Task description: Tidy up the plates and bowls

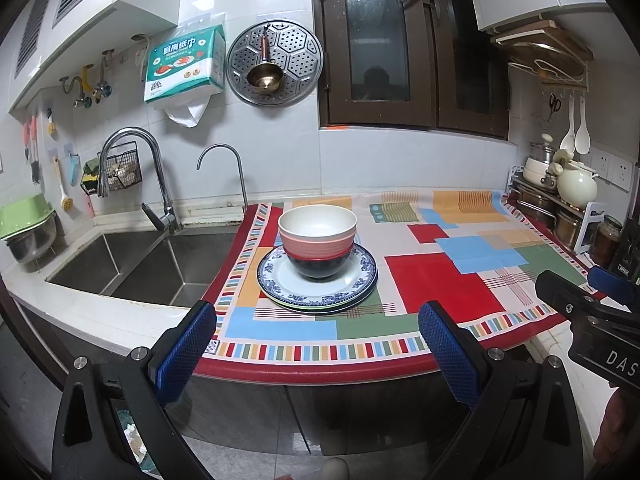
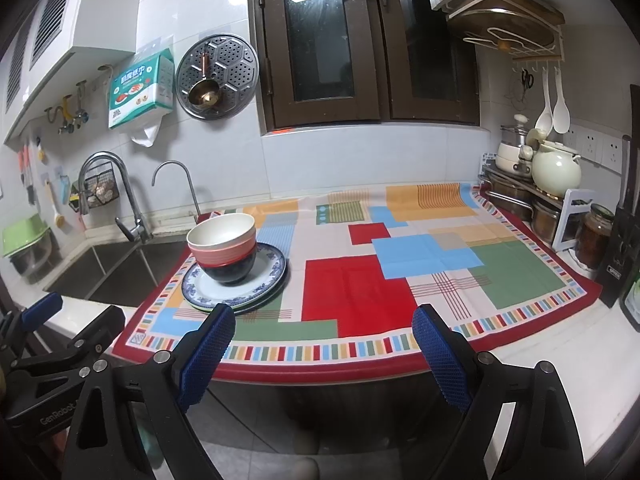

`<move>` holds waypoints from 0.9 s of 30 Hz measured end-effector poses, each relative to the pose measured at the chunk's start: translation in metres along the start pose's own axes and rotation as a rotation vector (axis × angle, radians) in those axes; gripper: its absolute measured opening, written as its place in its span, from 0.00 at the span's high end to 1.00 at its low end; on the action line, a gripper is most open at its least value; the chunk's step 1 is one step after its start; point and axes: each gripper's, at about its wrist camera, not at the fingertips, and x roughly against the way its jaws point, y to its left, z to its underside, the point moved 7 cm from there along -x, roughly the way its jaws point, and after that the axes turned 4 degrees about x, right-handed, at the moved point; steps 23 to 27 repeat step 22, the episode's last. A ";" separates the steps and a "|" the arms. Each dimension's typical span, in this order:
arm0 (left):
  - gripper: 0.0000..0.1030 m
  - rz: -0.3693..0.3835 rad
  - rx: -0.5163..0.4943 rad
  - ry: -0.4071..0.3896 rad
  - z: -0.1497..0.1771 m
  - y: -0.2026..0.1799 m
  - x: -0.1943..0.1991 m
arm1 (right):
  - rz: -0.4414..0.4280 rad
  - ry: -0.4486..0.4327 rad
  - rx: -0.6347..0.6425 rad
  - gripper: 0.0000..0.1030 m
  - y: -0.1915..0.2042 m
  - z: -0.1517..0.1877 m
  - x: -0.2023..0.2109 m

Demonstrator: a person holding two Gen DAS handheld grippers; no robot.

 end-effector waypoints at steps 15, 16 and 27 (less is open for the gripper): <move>0.00 0.002 0.002 0.000 -0.001 -0.001 0.001 | -0.002 0.009 -0.006 0.12 -0.001 0.002 -0.001; 0.00 0.001 0.001 0.000 -0.001 0.000 0.001 | -0.003 0.009 -0.007 0.12 -0.002 0.001 -0.001; 0.00 -0.003 0.008 0.001 0.000 -0.001 0.002 | -0.002 0.010 -0.006 0.12 -0.002 0.001 -0.002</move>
